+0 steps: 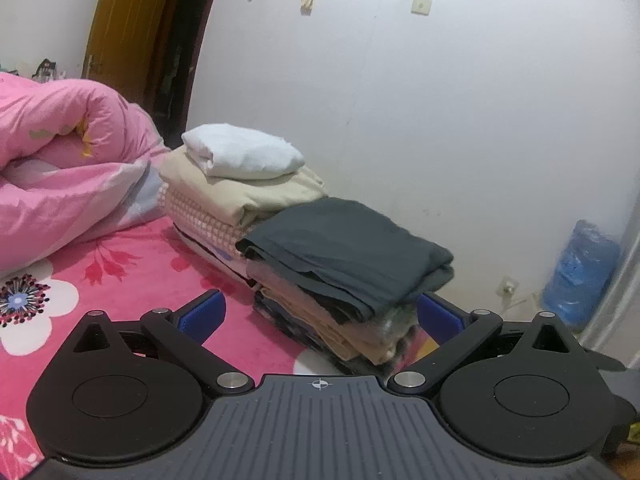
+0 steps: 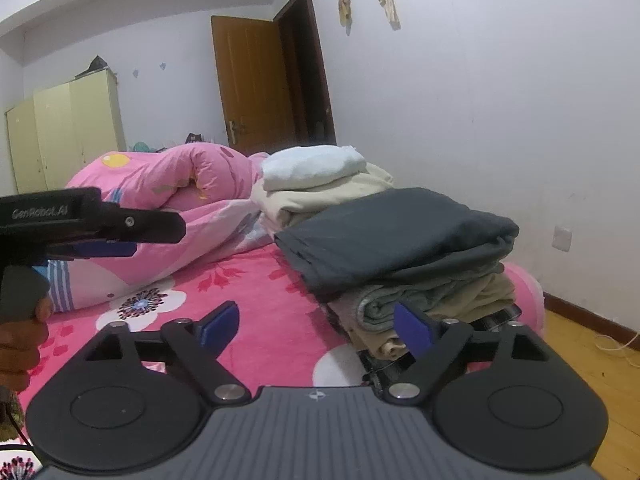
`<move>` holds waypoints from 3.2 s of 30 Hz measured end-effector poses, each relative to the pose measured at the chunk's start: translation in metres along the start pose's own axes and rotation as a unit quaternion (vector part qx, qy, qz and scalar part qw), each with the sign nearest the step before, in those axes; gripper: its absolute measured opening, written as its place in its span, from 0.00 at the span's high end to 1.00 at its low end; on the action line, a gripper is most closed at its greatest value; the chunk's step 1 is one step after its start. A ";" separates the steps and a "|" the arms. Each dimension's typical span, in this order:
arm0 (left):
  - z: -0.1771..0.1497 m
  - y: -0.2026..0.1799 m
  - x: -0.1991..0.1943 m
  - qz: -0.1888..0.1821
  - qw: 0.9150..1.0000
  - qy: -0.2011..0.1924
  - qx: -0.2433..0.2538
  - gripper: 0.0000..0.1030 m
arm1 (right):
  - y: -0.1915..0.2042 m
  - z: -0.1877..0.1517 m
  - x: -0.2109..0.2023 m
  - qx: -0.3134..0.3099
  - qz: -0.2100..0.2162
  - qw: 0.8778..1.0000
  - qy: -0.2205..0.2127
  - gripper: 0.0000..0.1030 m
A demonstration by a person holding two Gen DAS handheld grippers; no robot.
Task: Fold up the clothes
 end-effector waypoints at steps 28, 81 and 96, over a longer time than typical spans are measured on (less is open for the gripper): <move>-0.068 -0.014 -0.059 0.007 1.000 -0.009 0.000 0.00 | 0.028 -0.043 -0.040 0.003 -0.027 1.000 0.002 0.00; -0.151 -0.090 -0.049 0.167 0.983 0.077 0.001 0.00 | -0.040 -0.119 -0.135 0.026 -0.293 0.954 0.059 0.00; -0.141 -0.109 -0.053 0.154 0.987 0.035 0.009 0.00 | -0.059 -0.110 -0.156 0.045 -0.302 0.952 0.034 0.00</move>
Point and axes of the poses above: each gripper's, at about its wrist camera, not at the fingertips, and x roughly the way its jaws point, y to its left, z to its top, the point moved 8 cm from there along x, roughly the way its jaws point, and after that the axes turned 7 degrees about y, right-handed, at the moved point
